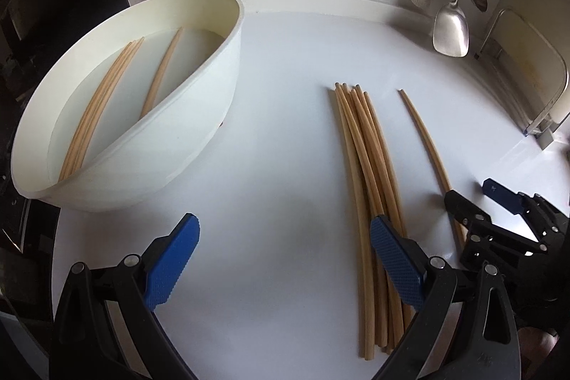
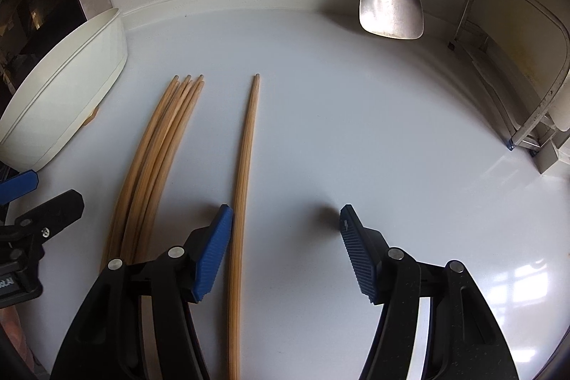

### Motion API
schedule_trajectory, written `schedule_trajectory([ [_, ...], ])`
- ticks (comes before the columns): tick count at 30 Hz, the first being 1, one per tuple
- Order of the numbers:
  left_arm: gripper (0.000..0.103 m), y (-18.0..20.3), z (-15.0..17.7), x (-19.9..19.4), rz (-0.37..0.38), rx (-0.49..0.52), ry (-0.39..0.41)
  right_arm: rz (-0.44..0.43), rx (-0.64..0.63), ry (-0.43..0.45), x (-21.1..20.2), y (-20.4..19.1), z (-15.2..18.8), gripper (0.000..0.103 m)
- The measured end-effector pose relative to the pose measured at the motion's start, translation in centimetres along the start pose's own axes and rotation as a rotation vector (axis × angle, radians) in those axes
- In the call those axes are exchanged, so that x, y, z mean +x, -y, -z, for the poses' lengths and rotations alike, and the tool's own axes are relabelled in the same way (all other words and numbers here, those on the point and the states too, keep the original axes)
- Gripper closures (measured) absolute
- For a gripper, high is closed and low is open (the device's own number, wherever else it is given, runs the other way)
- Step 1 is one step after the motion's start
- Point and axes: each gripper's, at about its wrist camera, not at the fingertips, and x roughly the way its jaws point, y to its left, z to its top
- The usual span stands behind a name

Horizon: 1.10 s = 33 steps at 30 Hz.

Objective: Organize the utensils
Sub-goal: 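Position both grippers over single chopsticks beside the bundle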

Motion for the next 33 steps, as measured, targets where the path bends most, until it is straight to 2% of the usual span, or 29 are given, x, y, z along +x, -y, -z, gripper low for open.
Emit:
schedule_trajectory([
  [9, 0.008, 0.6, 0.1, 1.5, -0.008, -0.004, -0.025, -0.057, 0.037, 0.020, -0.5, 1.1, 0.0, 0.043],
  [18, 0.007, 1.2, 0.3, 2.5, -0.040, 0.030, -0.044, -0.070, 0.048, 0.023, -0.4, 1.3, -0.1, 0.043],
  [26, 0.007, 0.7, -0.1, 3.2, -0.049, 0.006, -0.043, -0.064, 0.033, 0.024, -0.1, 1.0, -0.3, 0.043],
  [33, 0.007, 0.9, -1.2, 3.7, -0.058, -0.005, -0.027, -0.019, 0.003, 0.034, 0.2, 0.4, -0.6, 0.043],
])
